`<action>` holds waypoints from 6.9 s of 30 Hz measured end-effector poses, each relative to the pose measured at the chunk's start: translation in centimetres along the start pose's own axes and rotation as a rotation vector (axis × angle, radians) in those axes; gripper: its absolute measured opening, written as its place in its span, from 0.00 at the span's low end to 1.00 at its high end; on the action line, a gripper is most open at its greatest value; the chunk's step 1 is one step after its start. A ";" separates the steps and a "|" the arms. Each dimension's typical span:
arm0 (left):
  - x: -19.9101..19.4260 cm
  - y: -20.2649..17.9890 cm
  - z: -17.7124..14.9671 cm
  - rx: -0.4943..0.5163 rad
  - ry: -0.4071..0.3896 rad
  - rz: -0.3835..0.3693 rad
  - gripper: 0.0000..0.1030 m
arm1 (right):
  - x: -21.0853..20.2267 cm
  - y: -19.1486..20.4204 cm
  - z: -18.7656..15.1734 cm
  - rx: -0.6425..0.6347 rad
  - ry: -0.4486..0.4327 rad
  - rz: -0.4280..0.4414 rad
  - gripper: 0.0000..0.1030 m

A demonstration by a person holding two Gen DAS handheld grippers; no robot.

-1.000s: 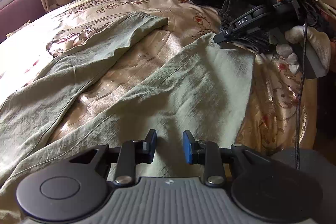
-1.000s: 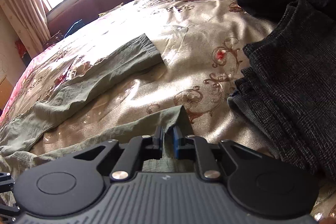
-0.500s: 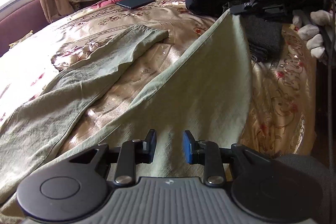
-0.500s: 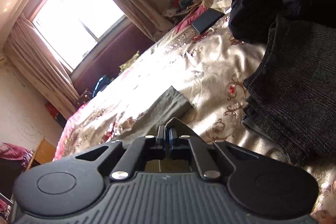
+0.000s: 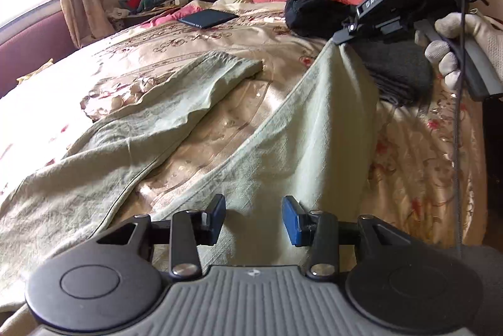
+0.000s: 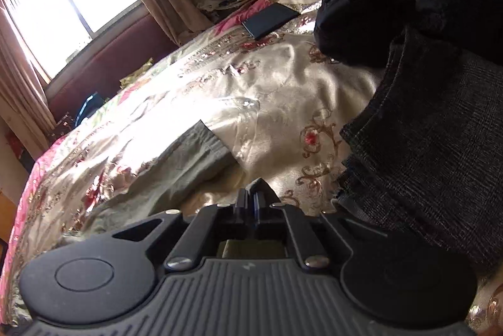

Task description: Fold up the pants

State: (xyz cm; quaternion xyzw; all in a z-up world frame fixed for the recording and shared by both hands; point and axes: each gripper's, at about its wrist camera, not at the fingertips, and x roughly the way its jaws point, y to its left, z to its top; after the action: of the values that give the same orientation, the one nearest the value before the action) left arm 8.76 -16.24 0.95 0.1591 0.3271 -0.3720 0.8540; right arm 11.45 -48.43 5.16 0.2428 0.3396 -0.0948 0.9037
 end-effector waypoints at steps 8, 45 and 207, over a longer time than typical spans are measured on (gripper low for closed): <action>0.8 1.3 -1.8 -0.036 0.025 0.037 0.52 | -2.5 -2.4 -3.6 0.036 -0.024 -0.075 0.22; -2.3 2.4 -4.5 0.004 0.084 0.124 0.58 | -8.3 -0.1 -8.8 -0.006 -0.063 -0.125 0.17; -11.3 8.2 -9.1 -0.244 -0.015 0.093 0.49 | 13.4 25.4 -5.7 -0.205 0.213 -0.054 0.35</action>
State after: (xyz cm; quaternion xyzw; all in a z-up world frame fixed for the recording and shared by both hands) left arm 5.07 0.02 2.15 0.0661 0.3557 -0.2905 0.8858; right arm 26.84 -23.67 2.09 0.1485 0.4480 -0.0575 0.8797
